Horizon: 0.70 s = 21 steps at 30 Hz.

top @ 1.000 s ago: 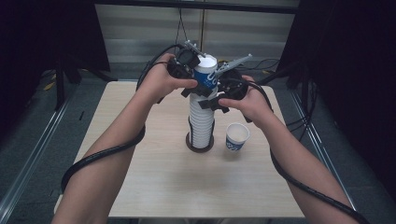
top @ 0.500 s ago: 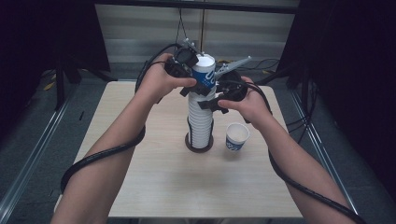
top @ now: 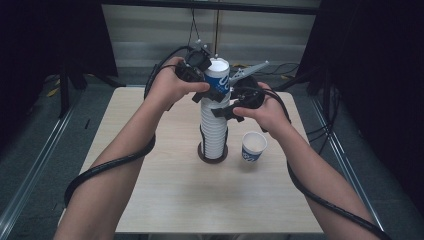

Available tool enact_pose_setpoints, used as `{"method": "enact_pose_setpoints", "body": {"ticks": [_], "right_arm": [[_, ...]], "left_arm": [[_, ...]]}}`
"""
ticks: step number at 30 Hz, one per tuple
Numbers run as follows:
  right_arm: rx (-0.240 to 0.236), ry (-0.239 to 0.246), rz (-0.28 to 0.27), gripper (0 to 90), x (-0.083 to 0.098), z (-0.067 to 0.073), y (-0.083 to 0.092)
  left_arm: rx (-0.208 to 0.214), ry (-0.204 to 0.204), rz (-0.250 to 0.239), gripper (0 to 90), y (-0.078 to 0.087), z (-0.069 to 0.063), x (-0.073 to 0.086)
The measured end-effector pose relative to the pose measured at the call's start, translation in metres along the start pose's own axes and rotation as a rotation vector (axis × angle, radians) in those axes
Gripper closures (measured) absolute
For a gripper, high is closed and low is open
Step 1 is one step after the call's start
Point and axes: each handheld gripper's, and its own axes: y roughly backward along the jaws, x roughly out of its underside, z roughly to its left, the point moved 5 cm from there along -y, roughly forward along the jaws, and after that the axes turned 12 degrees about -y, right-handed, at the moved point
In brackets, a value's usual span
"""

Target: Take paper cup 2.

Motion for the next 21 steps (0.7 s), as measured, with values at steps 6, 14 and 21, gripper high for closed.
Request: {"method": "enact_pose_setpoints", "body": {"ticks": [6,14,21], "right_arm": [[0.001,0.004,0.004,19.2,0.0001,-0.0002,-0.0002],[0.004,0.008,0.003,19.7,0.0005,0.0001,-0.0005],[0.006,0.013,0.006,20.0,0.0005,0.0005,-0.0007]], "left_arm": [[-0.004,0.011,0.000,19.3,0.0006,0.0008,0.0001],[-0.003,0.016,0.007,19.4,0.0014,0.0012,0.0000],[-0.007,0.022,-0.002,20.4,0.0062,0.0022,-0.0027]]}}
